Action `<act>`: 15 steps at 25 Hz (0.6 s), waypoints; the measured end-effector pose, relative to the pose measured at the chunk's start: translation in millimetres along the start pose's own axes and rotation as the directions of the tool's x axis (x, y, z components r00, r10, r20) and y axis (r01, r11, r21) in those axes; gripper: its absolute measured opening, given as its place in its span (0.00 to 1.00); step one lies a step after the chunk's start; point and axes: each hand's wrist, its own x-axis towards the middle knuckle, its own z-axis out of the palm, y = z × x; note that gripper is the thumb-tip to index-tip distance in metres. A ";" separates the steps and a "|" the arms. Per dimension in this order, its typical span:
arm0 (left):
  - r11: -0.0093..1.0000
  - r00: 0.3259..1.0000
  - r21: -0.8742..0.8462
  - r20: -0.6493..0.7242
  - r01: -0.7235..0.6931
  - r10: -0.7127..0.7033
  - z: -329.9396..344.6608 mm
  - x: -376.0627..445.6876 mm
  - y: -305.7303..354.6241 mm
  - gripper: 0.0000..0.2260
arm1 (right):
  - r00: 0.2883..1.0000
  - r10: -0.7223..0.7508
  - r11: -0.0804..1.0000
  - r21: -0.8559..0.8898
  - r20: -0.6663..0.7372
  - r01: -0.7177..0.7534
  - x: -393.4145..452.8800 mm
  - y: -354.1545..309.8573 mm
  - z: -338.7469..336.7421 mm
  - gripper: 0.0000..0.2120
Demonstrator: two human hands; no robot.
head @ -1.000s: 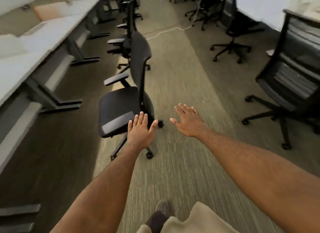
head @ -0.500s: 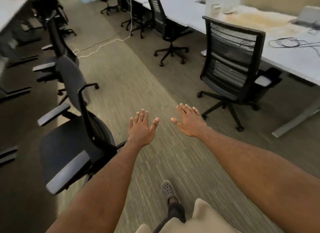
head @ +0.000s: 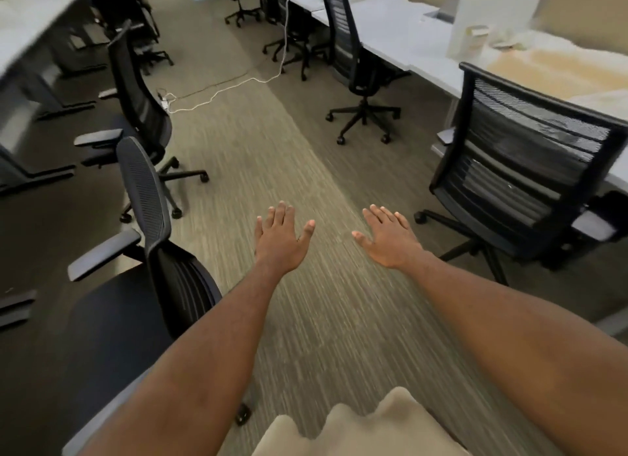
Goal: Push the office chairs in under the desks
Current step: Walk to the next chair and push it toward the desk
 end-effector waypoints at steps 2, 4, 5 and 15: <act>0.999 0.997 0.021 -0.073 0.028 -0.027 -15.0 27.2 -7.5 0.33 | 0.999 -0.046 0.999 -0.004 -0.004 0.046 41.1 -9.7 -8.8 0.35; 0.995 0.986 0.041 -0.148 0.088 -0.081 -29.3 54.9 -20.5 0.33 | 0.993 -0.117 0.993 -0.009 0.005 0.117 90.0 -27.9 -13.7 0.35; 0.990 0.977 0.058 -0.176 0.128 -0.116 -34.7 67.1 -29.3 0.32 | 0.988 -0.157 0.988 -0.013 0.010 0.157 115.1 -39.4 -14.0 0.35; 0.588 0.571 0.098 -0.412 0.803 -0.710 -98.2 120.2 -113.7 0.35 | 0.694 -0.698 0.704 -0.011 0.178 0.710 342.2 -183.6 -28.4 0.34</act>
